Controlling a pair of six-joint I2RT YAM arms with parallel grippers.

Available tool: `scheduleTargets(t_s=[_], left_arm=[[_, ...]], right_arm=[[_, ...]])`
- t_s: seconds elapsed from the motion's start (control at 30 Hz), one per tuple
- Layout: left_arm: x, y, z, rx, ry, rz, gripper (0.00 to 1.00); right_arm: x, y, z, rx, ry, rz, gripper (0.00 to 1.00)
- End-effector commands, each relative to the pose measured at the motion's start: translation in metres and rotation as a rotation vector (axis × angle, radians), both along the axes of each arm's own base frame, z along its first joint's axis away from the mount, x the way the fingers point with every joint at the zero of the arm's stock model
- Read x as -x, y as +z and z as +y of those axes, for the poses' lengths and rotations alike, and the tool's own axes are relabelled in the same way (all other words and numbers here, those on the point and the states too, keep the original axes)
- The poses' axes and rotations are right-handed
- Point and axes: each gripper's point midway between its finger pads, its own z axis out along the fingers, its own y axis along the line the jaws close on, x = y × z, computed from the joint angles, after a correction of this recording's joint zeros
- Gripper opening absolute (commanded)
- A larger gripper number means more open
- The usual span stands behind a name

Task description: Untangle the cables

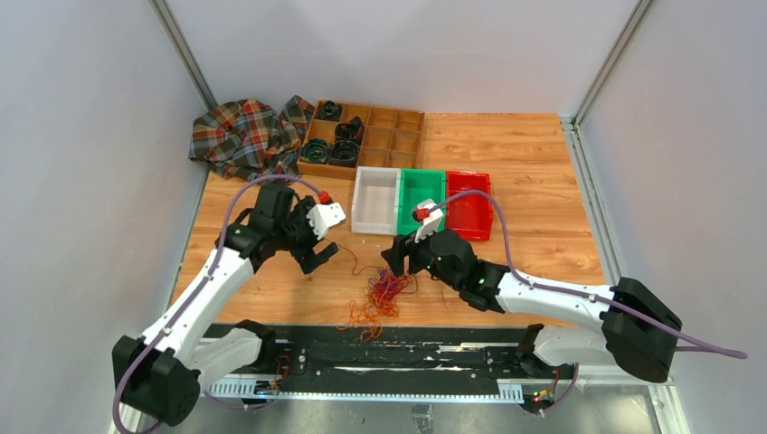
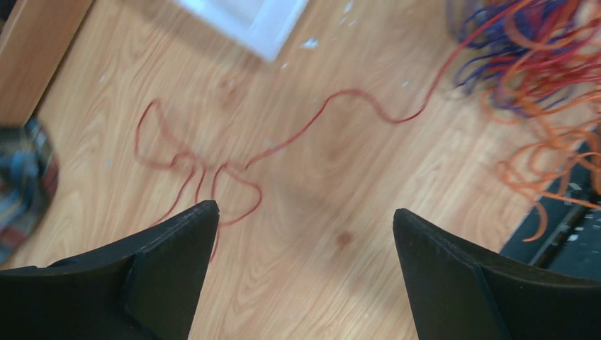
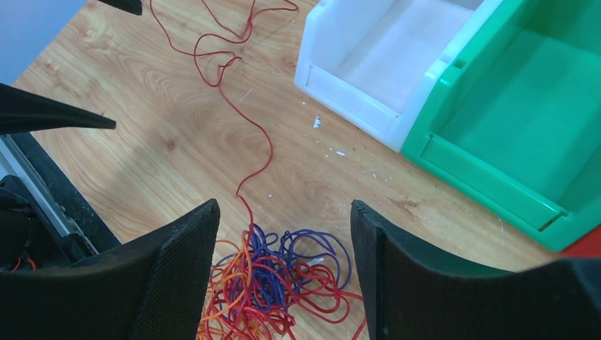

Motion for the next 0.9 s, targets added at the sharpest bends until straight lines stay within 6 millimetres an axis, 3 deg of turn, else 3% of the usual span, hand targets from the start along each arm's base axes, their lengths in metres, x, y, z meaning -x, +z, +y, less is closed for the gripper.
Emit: scheduleTargets(t_s=[0.0, 0.23, 0.53, 0.73, 0.87], left_arm=[[0.022, 0.005, -0.047, 0.121, -0.223, 0.114, 0.97], [0.048, -0.023, -0.083, 0.084, -0.407, 0.240, 0.89], [0.028, -0.038, -0.102, -0.004, -0.415, 0.301, 0.79], [0.041, -0.054, -0.113, 0.022, -0.475, 0.388, 0.77], [0.034, -0.068, -0.121, 0.034, -0.451, 0.400, 0.73]], right_arm=[[-0.002, -0.006, -0.016, -0.009, -0.053, 0.032, 0.67], [0.003, -0.006, -0.043, -0.028, -0.102, 0.041, 0.62], [0.011, -0.007, -0.058, -0.057, -0.123, 0.071, 0.56], [0.011, -0.004, -0.060, -0.061, -0.131, 0.070, 0.54], [0.011, 0.000, -0.057, -0.072, -0.123, 0.071, 0.54]])
